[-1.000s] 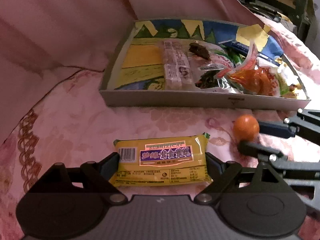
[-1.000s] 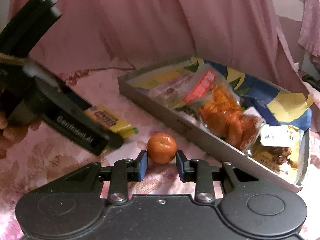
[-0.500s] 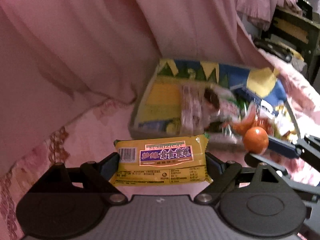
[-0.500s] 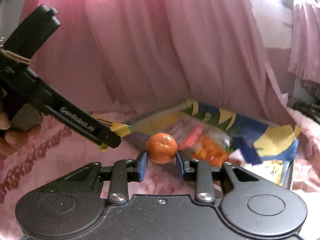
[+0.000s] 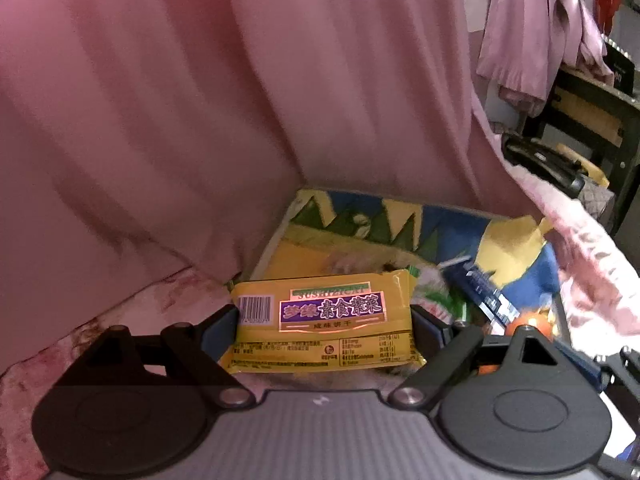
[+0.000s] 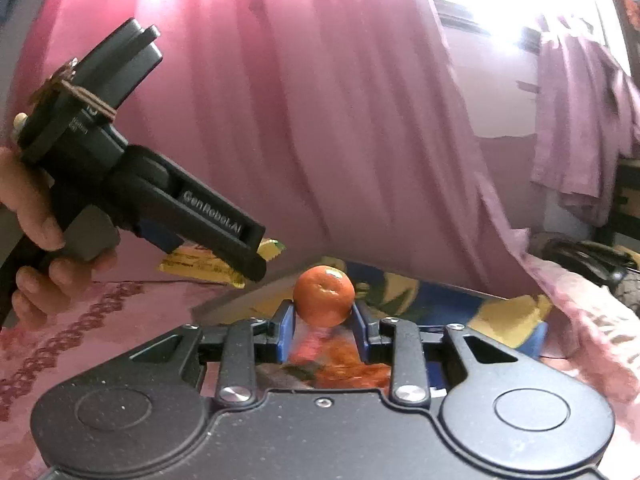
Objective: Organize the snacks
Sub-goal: 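Carry the biscuit packet and orange into the grey box and release both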
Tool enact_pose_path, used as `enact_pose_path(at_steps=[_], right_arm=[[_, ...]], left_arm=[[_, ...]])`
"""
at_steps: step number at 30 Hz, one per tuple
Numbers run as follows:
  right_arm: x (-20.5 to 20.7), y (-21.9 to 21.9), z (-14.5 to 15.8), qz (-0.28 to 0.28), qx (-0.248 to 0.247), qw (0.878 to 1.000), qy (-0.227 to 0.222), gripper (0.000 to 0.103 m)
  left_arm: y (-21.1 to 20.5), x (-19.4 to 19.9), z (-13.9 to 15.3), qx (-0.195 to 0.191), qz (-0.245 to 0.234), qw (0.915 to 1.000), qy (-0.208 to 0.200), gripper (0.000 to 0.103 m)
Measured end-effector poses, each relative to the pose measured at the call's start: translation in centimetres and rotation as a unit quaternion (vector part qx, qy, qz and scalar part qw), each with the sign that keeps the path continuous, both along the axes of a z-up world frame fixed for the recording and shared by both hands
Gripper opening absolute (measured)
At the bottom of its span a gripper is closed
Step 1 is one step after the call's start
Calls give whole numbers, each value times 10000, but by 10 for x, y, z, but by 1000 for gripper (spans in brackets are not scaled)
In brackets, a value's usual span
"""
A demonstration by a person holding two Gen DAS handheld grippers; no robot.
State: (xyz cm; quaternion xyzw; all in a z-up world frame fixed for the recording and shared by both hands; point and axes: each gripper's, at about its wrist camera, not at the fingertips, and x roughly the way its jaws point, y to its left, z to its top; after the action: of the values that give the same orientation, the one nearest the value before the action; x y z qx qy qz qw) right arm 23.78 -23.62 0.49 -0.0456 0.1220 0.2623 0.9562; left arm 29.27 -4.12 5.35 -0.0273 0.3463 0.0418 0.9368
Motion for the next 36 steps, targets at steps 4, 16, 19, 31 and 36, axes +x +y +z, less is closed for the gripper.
enact_pose_path(at_steps=[4,16,19,31,36], right_arm=[[13,-9,-5,-339,-31,9993,144,33],[54,-46,-28,-1254,-23,9884,854,33],[56,-49,-31,-1360,-56,9862,939,33],[68,-59,-37,-1558,-87,9812,1132,33],[69,-59,-36,-1549,-62,9813,1141,33]], left_arm=[[-13,22,-5,-122,-27,9999,-98,91],[-55,61,-43,-296,-413,9987,34,91],[-63,64,-51,-238,-504,9984,66,91],[-72,68,-66,-238,-510,9980,305,92],[-74,66,-68,-198,-486,9980,347,92]])
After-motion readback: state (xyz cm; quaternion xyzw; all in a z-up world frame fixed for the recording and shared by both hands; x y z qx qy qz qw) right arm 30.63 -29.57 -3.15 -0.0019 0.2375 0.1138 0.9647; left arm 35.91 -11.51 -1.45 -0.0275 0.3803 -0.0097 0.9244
